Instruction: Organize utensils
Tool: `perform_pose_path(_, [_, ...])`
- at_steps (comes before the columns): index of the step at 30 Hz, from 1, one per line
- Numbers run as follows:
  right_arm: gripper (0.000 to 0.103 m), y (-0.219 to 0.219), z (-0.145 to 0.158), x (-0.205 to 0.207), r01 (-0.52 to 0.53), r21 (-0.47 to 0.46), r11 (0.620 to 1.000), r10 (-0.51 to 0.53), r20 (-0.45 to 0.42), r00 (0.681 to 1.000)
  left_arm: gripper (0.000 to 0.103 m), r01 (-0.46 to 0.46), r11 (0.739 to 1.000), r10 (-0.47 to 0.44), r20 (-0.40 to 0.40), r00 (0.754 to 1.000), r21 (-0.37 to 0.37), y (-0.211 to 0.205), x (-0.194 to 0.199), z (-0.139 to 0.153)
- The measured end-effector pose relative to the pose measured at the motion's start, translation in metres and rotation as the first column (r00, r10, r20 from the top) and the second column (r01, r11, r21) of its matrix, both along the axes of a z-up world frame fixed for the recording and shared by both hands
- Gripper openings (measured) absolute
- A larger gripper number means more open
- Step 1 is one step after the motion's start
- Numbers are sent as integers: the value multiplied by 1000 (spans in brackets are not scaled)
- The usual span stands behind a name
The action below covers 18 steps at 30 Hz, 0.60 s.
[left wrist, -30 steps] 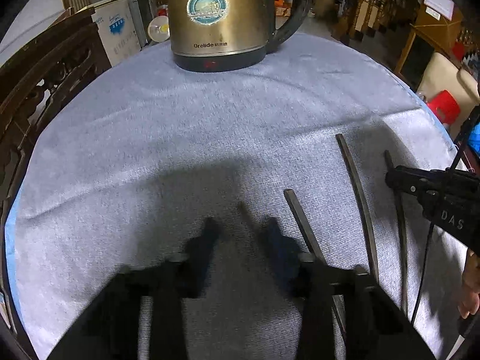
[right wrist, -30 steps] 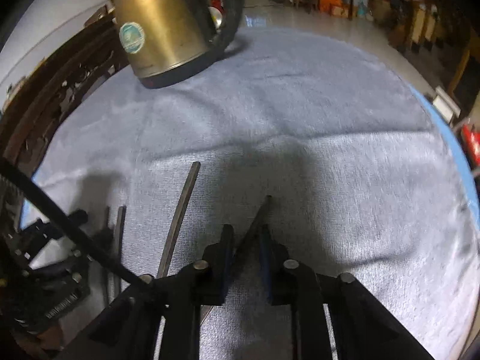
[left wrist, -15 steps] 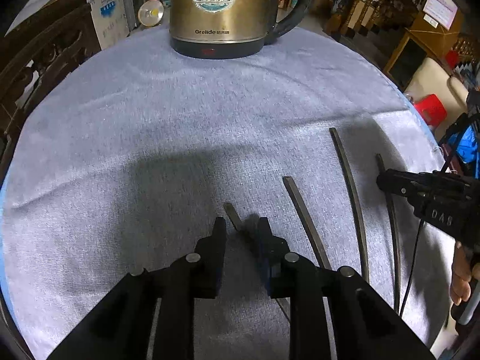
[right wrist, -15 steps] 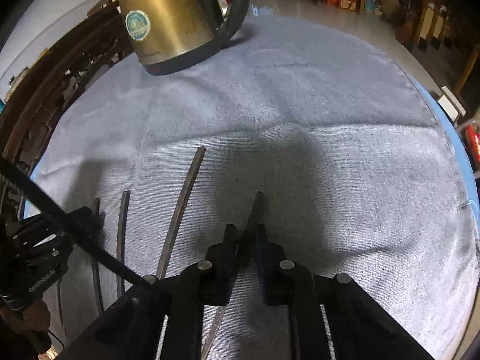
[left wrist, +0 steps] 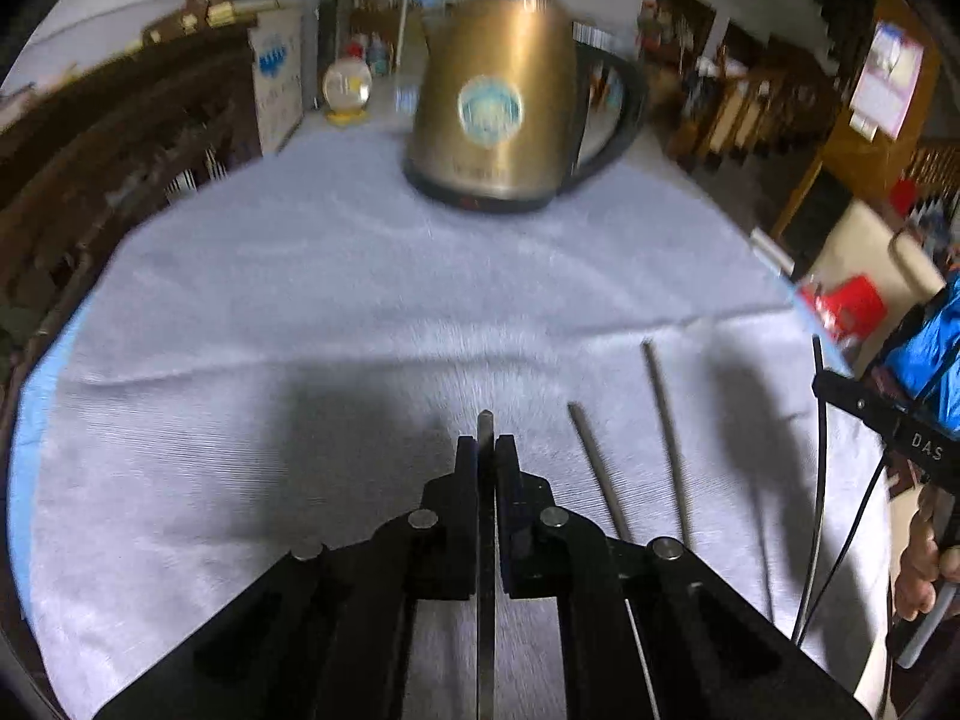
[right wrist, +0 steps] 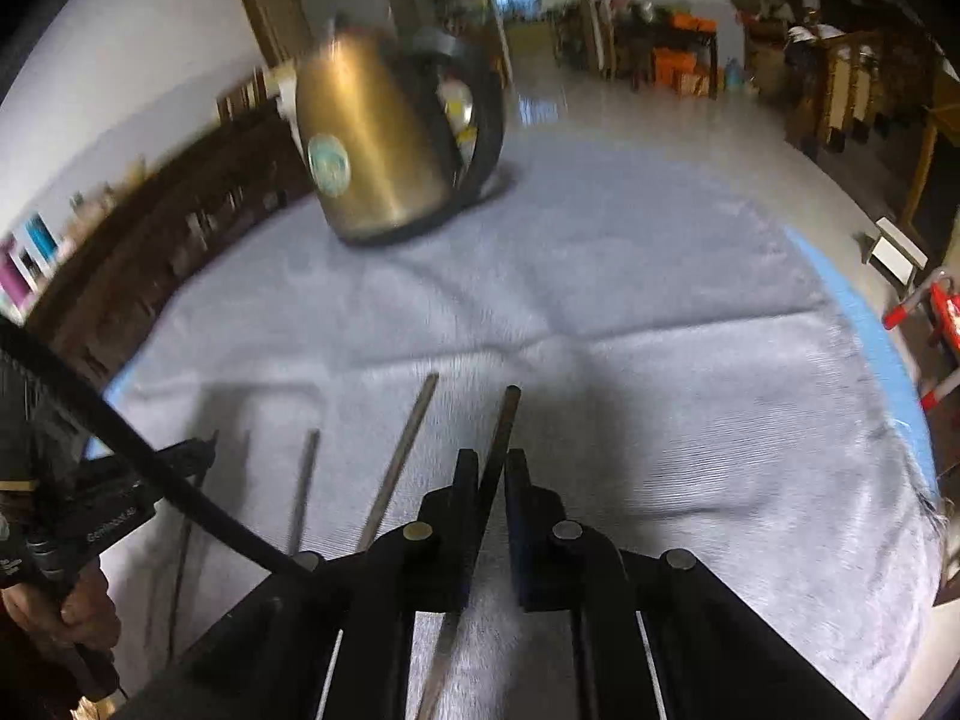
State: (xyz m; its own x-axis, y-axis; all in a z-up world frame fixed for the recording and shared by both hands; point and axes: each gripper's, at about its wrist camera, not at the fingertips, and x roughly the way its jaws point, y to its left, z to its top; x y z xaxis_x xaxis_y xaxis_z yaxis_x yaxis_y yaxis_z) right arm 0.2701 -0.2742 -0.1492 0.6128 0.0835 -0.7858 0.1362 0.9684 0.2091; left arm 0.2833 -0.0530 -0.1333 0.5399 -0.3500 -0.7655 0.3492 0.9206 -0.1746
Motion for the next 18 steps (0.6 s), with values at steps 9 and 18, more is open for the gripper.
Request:
perform_pose_path(9, [6, -24, 51, -86, 83, 49, 995, -92, 219, 971, 5, -74, 992, 95, 228, 969, -97, 35, -78, 66])
perform_pose_path(18, [6, 0, 90, -171, 87, 7, 996, -84, 374, 924, 5, -97, 973, 169, 361, 917, -209, 59, -162, 105])
